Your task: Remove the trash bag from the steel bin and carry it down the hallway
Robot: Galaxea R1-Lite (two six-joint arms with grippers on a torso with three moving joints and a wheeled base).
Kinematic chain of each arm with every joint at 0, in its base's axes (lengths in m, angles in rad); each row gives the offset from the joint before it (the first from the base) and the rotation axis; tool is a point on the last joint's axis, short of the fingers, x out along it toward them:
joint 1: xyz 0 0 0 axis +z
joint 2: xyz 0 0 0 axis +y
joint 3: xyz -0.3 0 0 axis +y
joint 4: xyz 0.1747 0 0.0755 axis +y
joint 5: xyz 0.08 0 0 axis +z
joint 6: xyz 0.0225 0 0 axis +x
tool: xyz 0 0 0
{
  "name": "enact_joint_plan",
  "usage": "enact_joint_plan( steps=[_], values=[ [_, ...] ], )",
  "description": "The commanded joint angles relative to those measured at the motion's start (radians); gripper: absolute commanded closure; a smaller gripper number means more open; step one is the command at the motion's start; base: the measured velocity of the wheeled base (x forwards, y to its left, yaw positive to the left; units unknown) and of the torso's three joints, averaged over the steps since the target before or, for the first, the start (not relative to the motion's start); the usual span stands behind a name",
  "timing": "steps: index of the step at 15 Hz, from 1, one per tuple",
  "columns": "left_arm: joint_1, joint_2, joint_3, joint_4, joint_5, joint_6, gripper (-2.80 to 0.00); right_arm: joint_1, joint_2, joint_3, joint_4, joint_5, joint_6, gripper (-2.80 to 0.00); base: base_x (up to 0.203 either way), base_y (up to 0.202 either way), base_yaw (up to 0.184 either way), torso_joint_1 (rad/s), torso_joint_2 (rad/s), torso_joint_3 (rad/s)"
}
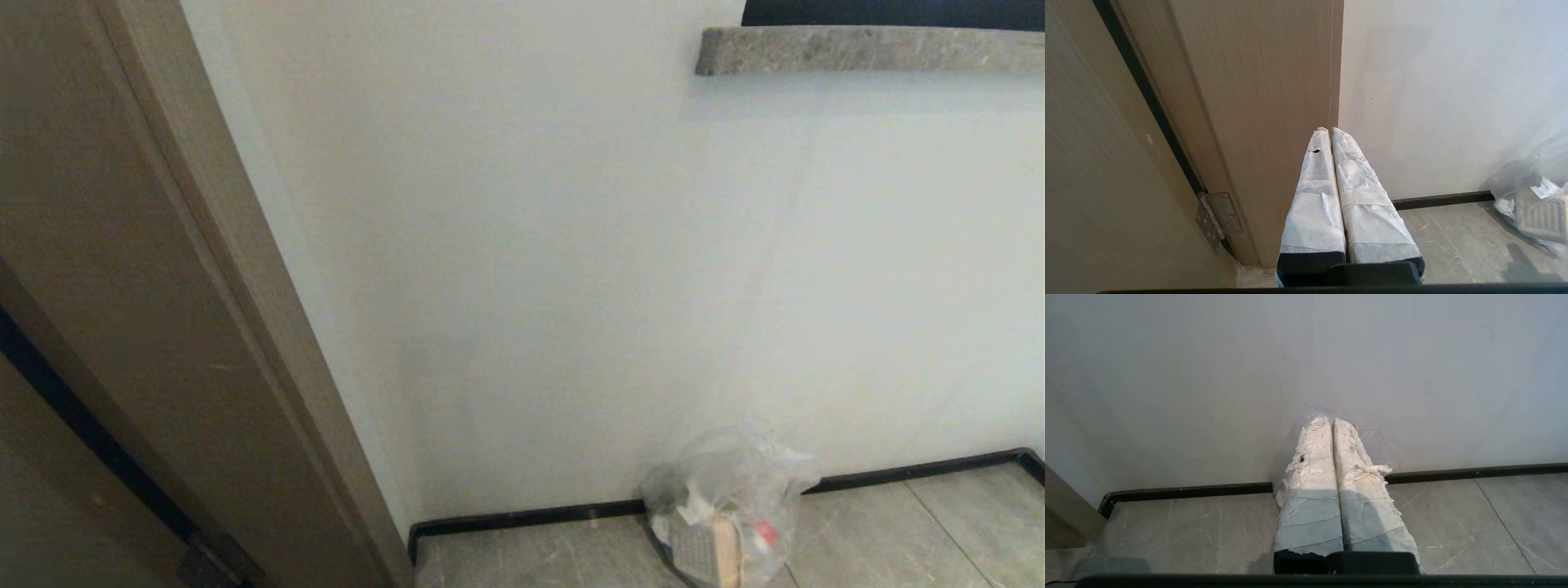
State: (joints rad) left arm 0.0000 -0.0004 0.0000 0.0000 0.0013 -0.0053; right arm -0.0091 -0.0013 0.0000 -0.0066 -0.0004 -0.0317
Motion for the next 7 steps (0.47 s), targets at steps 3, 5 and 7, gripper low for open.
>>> enact_joint_plan(
  steps=[3,5,7],
  values=[
    [0.000,0.000,0.000,0.000,0.000,-0.001,0.00,0.000,0.000,0.000,-0.001,-0.004,0.006,0.00,0.000,0.000,0.000,0.000,0.00,0.000],
    [0.000,0.000,0.000,0.000,0.000,-0.001,0.00,0.000,0.001,0.000,-0.001,-0.003,0.004,0.00,0.000,0.000,0.000,0.000,0.00,0.000],
    [0.000,0.000,0.000,0.000,0.000,-0.001,0.00,0.000,0.001,0.000,-0.001,0.000,0.001,0.00,0.000,0.000,0.000,0.000,0.00,0.000]
  ],
)
